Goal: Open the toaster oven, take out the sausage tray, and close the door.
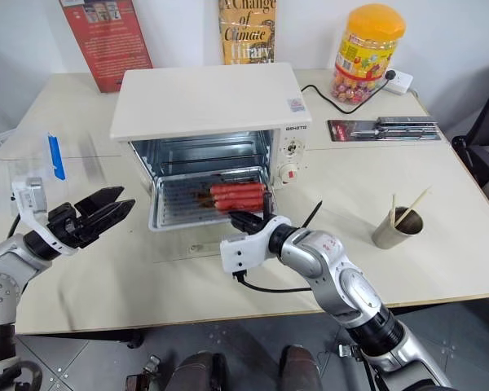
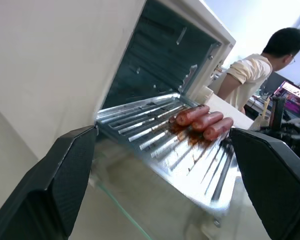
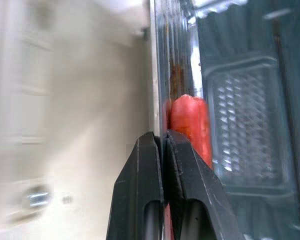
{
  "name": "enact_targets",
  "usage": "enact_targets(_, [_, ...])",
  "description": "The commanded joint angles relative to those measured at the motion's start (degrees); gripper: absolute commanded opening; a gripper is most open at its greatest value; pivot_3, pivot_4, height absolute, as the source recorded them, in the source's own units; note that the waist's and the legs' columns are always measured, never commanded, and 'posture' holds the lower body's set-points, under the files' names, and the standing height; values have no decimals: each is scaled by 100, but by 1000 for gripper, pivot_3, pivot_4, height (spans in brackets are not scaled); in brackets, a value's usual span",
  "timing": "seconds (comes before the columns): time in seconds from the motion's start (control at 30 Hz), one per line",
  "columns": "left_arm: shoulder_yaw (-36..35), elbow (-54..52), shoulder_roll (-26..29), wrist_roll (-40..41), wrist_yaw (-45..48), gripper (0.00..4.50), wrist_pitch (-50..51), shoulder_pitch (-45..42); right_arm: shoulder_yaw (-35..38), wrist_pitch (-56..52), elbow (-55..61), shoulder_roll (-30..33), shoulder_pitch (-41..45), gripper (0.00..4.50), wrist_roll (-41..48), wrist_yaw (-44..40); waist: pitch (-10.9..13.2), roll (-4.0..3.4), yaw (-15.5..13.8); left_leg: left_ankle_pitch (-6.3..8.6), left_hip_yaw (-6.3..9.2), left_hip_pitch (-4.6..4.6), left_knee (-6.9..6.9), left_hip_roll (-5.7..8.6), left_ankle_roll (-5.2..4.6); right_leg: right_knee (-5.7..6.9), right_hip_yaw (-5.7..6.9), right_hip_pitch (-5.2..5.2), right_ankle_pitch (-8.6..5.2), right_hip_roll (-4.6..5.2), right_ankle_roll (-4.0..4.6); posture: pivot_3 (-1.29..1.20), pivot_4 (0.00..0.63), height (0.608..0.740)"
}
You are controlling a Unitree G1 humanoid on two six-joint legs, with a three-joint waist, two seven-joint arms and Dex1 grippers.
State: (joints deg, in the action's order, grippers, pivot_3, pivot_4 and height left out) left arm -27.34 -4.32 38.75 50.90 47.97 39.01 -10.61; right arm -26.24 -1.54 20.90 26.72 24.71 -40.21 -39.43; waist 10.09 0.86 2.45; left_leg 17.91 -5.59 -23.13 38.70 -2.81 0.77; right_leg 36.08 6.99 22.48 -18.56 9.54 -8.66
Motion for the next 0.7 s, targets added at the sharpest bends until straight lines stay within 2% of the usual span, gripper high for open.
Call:
enact_targets(0.03, [-283,-490,14,391,-327,4500,360,223,225,170,515,117,-87,3,147,-38,0,0,-31,0,0,0,1,0,0,0,0,0,0,0,0,0,150,740])
enact_targets(0.43, [-581,-1106,-15,2046,-1817,4500,1933,673,533,1180,722,562,-426,3,420,300,0,0,-92,0,8,0,14,0,0,-3,-6,-7,0,0,0,0,150,740])
enact_targets(0.7, [-513,-659,103,4092,-3194,4500,2754,471,751,1995,549,649,-421,3,652,673,0,1,-92,0,29,2,16,-1,0,-2,-11,-8,0,0,1,0,150,740])
